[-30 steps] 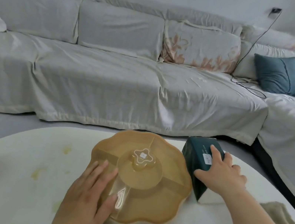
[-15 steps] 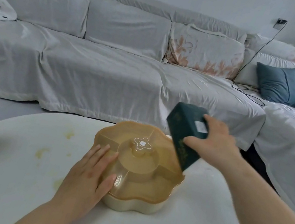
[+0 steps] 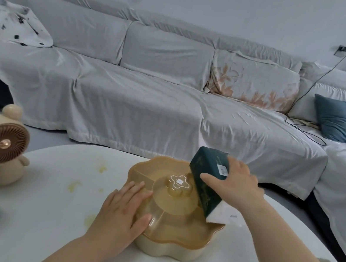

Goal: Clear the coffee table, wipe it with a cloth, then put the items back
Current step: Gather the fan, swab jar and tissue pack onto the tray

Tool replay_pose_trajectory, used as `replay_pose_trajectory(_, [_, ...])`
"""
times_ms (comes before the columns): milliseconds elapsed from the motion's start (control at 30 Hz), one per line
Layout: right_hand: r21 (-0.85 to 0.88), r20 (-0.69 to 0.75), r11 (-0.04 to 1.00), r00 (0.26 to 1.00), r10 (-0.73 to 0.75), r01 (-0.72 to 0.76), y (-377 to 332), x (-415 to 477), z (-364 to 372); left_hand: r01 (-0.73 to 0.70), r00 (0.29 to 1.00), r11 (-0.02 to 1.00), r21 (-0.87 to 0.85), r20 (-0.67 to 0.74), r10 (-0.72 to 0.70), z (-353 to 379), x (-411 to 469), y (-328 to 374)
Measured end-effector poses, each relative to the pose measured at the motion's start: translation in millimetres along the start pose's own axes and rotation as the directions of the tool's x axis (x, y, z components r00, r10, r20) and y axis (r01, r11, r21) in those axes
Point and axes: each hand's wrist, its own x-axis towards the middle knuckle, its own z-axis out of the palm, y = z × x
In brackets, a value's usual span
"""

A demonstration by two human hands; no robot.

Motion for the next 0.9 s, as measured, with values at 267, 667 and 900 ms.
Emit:
replay_pose_trajectory(267, [-0.008,-0.205,0.996,0.974,-0.094,0.094,-6.2,-10.7,-9.2,0.022,1.000,1.000,0.001,0.006,-0.022,-5.9,-0.5,3.2])
replay_pose_trajectory(667, [0.523,-0.226,0.686,0.858,-0.461,0.506,-125.7,-56.6,47.7,0.000,0.841,0.971,-0.241,-0.524,-0.130,-90.6,-89.2,-44.6])
replay_pose_trajectory(900, [0.688,0.220,0.659,0.778,-0.589,0.304,-202.8,-63.1,142.6,0.189,0.449,0.882,-0.432,-0.761,-0.469,-120.4,-126.5,-95.4])
